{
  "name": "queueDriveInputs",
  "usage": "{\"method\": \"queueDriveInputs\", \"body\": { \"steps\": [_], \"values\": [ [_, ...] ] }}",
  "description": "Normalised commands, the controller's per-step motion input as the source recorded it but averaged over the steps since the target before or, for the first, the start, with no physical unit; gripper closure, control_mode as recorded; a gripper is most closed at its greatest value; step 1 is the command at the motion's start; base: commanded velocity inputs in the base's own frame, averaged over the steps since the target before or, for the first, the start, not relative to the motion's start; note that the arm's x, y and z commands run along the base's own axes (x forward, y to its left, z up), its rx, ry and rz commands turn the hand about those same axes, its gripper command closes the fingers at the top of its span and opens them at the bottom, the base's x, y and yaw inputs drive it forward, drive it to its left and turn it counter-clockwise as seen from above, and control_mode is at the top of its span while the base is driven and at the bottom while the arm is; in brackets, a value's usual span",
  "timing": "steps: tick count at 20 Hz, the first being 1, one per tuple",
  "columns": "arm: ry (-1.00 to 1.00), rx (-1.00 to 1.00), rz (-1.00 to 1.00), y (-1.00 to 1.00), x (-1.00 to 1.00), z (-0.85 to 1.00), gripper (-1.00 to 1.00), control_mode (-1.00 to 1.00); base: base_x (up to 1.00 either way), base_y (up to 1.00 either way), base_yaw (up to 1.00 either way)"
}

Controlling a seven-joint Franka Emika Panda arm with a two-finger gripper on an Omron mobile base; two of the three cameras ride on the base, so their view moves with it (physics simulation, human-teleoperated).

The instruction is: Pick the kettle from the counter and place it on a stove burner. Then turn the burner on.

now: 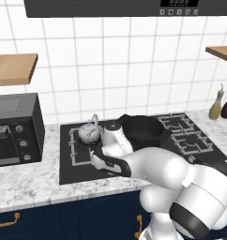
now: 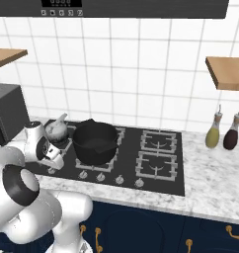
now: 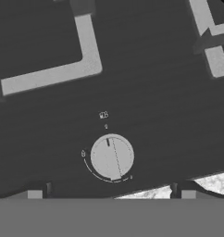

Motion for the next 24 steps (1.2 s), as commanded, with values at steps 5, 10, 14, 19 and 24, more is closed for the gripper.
{"method": "queueDriveInputs", "body": {
  "steps": [5, 10, 14, 19, 24],
  "values": [
    [0.00, 0.00, 0.00, 0.01, 0.21, -0.20, -1.00, -1.00, 0.00, 0.00, 0.00],
    [0.00, 0.00, 0.00, 0.12, 0.20, -0.22, -1.00, -1.00, 0.00, 0.00, 0.00],
    [0.00, 0.00, 0.00, 0.22, 0.16, -0.18, -1.00, -1.00, 0.00, 0.00, 0.00],
    [0.00, 0.00, 0.00, 0.21, 0.21, -0.11, -1.00, -1.00, 0.00, 0.00, 0.00],
    [0.00, 0.00, 0.00, 0.21, 0.11, -0.07, -1.00, -1.00, 0.00, 0.00, 0.00]
  ]
}}
